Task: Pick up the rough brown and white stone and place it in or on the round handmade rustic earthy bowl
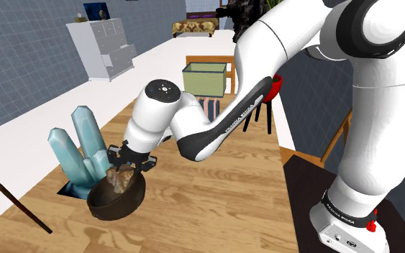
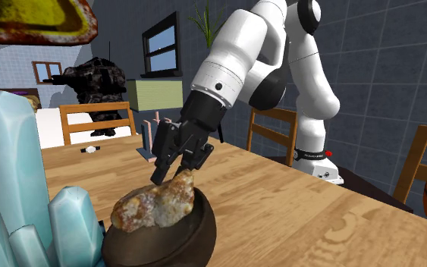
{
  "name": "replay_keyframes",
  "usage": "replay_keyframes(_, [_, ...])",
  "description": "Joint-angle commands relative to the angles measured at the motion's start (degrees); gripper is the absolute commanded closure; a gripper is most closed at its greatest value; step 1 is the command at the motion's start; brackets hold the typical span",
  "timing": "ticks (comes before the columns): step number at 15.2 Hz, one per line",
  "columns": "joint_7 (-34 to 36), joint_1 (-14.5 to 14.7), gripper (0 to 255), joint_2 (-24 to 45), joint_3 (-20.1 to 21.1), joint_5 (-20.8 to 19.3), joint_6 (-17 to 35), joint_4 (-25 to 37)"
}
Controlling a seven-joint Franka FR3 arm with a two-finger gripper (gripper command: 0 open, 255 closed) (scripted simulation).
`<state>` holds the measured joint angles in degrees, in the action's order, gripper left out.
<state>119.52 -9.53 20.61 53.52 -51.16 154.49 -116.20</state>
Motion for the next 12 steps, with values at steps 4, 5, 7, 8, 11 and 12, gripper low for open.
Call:
replay_keyframes(4, [-0.1, 0.5, 255, 0.6, -0.8, 0.1, -1.6, -0.4])
replay_keyframes(5, [-0.1, 0.5, 255, 0.6, -0.8, 0.1, -1.6, -0.4])
replay_keyframes(7, [-0.9, -0.5, 0, -0.1, -0.2, 1.0, -1.4, -0.9])
replay_keyframes(8, [-1.0, -0.5, 0, 0.1, -0.2, 1.0, -1.4, -0.9])
replay_keyframes(11, [-0.1, 0.5, 0, 0.6, -0.8, 0.1, -1.6, -0.4])
replay_keyframes(12, [-1.9, -1.7, 0, -1.7, 1.4, 3.0, -1.6, -1.8])
